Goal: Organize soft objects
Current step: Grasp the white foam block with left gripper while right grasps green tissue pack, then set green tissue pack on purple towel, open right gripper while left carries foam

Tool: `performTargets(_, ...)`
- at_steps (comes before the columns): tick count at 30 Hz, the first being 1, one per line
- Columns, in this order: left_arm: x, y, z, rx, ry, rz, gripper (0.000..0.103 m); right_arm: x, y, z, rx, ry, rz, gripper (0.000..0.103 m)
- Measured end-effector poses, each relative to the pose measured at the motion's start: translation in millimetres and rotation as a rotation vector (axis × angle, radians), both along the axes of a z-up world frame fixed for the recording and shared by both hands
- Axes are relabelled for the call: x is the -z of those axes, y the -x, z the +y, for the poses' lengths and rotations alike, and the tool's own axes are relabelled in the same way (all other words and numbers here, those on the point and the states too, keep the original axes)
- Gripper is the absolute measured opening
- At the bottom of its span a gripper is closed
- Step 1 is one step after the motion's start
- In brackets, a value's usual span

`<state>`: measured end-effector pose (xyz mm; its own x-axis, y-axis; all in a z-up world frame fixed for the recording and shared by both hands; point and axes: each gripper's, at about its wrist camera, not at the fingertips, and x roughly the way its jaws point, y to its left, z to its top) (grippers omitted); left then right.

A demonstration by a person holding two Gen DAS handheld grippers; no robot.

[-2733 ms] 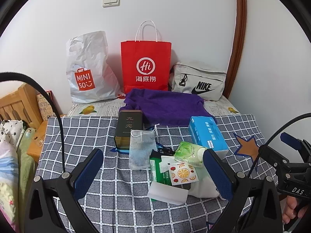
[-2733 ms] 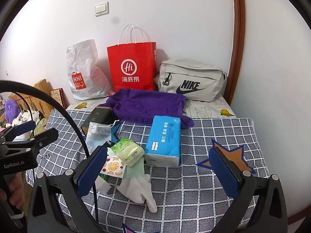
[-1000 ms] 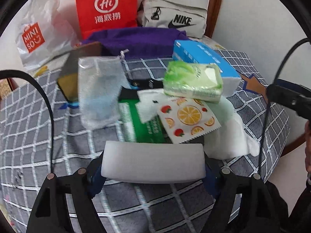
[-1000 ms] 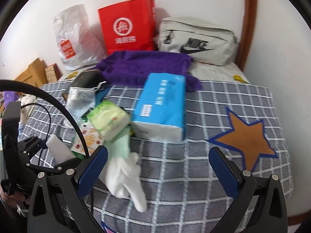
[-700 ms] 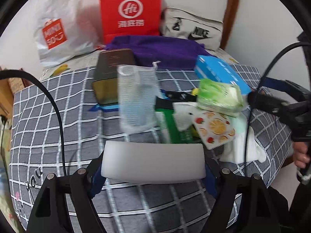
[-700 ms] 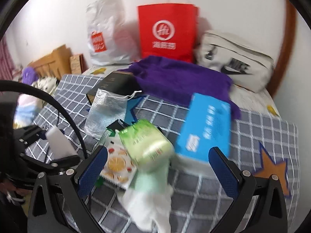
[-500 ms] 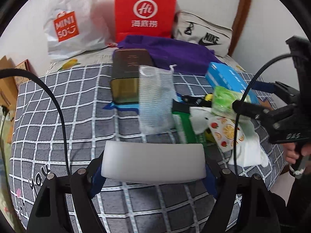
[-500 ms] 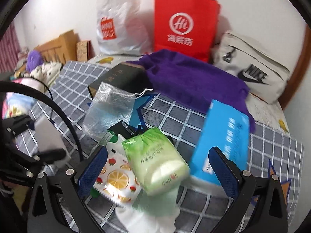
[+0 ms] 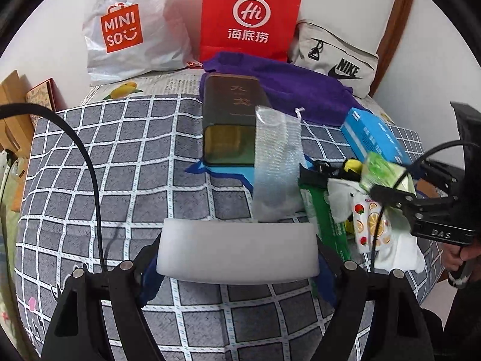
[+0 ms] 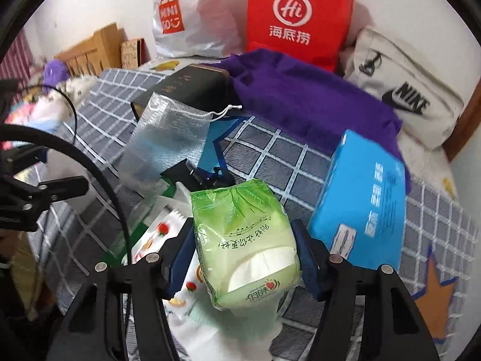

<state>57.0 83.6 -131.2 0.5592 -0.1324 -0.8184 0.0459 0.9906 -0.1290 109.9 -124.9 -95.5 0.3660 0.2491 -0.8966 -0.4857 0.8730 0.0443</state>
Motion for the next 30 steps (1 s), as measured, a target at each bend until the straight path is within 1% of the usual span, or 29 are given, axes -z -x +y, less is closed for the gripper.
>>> performTargets(4, -5, -5, 10, -0.024, 0.013, -0.006, 0.081, -10, 1, -11, 0.039, -0.065, 0.02, 0.061)
performTargets(7, -11, -10, 16, -0.034, 0.025, -0.016, 0.081, -22, 0, -16, 0.049, -0.115, 0.012, 0.061)
performTargets(13, -25, -25, 21, -0.046, 0.012, -0.033, 0.081, -42, -10, -24, 0.06, -0.143, -0.027, 0.061)
performTargets(15, -30, -33, 23, -0.049, 0.014, -0.039, 0.081, -45, -16, -28, 0.068, -0.148, -0.036, 0.061)
performTargets(17, -35, -43, 25, -0.049, 0.016, -0.042, 0.081, -47, -26, -33, 0.084, -0.138, -0.052, 0.061)
performTargets(21, -48, -64, 26, -0.052, -0.005, -0.054, 0.081, -49, -52, -48, 0.125, -0.135, -0.077, 0.061)
performTargets(24, -59, -83, 26, -0.047, -0.002, -0.071, 0.081, -51, -71, -57, 0.147, -0.13, -0.099, 0.061)
performTargets(28, -69, -112, 16, -0.03, -0.052, -0.094, 0.081, -47, -98, -65, 0.159, -0.13, -0.117, 0.061)
performTargets(30, -71, -129, 13, -0.023, -0.065, -0.094, 0.081, -43, -115, -69, 0.17, -0.126, -0.121, 0.061)
